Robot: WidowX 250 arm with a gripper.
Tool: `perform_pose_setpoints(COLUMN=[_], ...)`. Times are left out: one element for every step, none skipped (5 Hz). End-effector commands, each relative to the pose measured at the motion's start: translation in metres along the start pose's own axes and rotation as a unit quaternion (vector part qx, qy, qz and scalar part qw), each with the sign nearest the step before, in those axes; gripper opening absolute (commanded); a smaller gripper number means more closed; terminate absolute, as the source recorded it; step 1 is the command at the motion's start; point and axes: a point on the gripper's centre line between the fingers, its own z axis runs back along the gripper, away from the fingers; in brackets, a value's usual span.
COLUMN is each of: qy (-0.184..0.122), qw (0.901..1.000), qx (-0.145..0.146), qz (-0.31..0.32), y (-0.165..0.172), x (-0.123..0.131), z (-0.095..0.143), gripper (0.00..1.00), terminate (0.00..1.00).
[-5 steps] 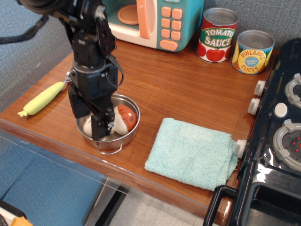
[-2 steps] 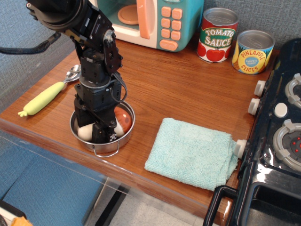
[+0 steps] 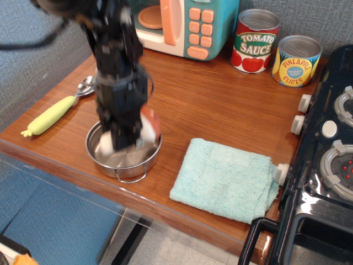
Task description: Place the baster behind the spoon.
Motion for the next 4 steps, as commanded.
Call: perform_pose_setpoints(qy=[-0.045,-0.022,-0.022,-0.021], qw=[0.9938,0.9888,0.9863,0.9865], qx=[0.025,0.034,0.045,0.047], qz=[0.098,0.144,0.158,0.155], y=[0.082,0.13,0.154,0.164], x=[0.016,0.026,0.039,0.056], z=[0.049,0.022,0.01,0.003], gripper=[0.0,0.0,0.0,0.0], terminate=[0.0,0.0,0.0,0.0])
